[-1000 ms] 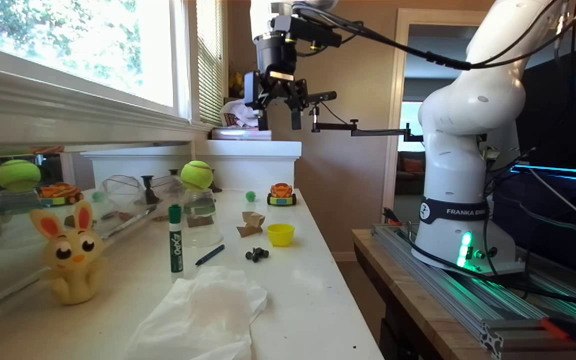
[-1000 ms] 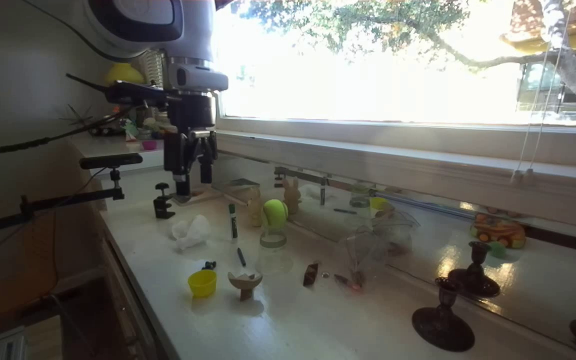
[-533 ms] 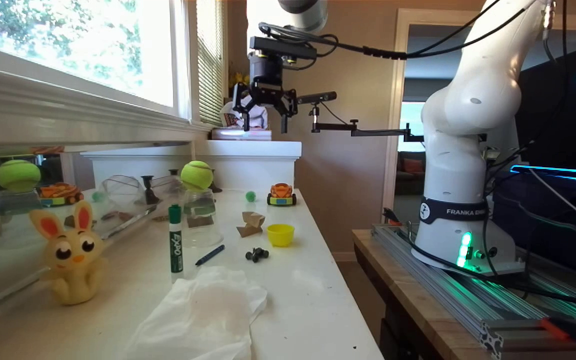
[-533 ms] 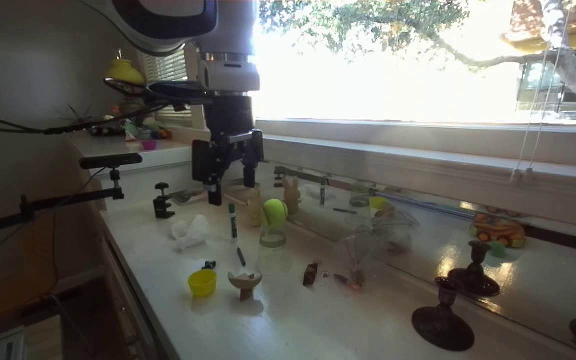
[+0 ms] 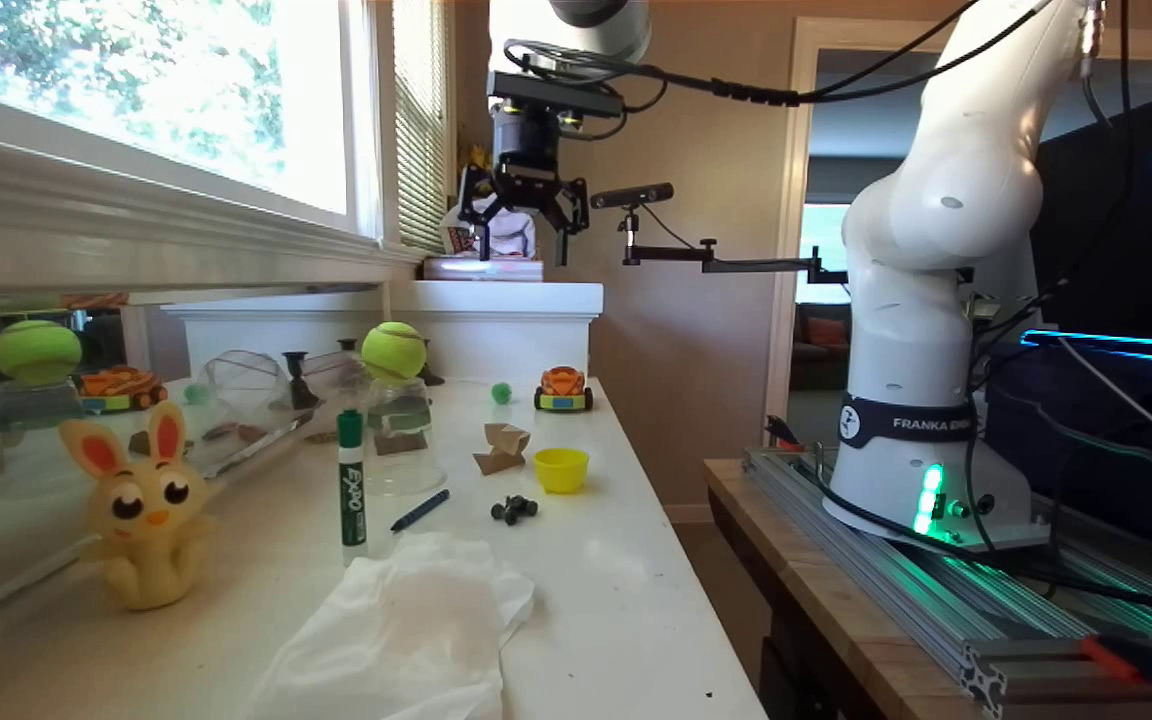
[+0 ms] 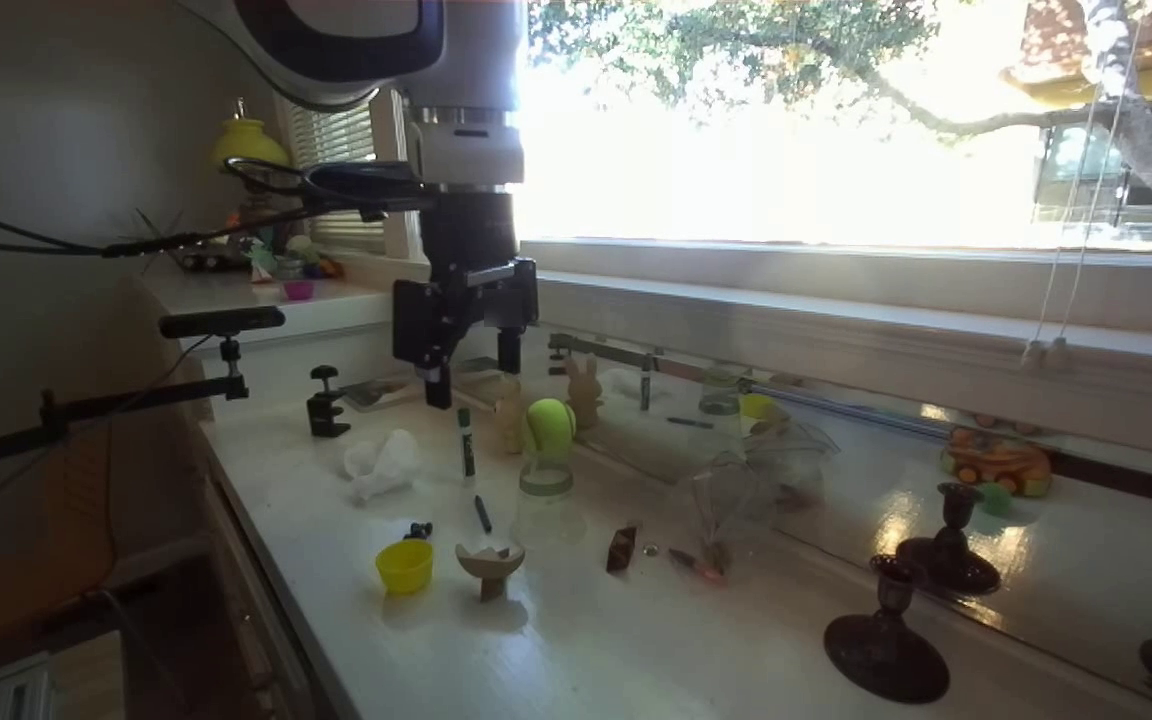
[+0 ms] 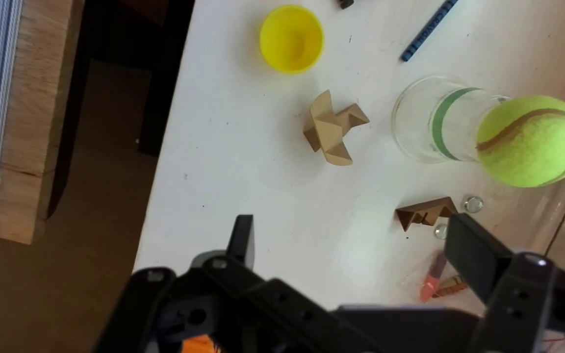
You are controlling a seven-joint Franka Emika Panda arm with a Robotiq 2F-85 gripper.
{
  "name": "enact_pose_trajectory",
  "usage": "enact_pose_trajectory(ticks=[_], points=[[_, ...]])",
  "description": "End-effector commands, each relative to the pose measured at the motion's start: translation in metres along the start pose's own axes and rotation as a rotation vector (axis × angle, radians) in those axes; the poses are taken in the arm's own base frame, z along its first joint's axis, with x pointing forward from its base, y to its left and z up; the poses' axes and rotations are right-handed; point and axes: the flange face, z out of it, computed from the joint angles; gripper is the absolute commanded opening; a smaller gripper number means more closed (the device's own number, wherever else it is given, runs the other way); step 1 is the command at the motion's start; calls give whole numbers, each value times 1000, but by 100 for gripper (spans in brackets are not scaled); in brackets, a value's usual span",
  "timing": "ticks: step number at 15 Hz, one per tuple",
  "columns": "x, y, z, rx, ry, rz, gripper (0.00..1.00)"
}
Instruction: Alternate the position of the two wooden blocks then stack the yellow bowl on them
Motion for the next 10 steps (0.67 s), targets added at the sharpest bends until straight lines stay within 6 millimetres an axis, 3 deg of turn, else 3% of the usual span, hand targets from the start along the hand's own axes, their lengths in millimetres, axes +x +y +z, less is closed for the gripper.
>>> enact_pose_trajectory(ticks=[1, 6, 10], points=[[35, -5, 7, -18, 28, 51, 100], [121, 5, 16, -5, 84, 186, 100], [168, 0, 25, 45, 111, 234, 100]])
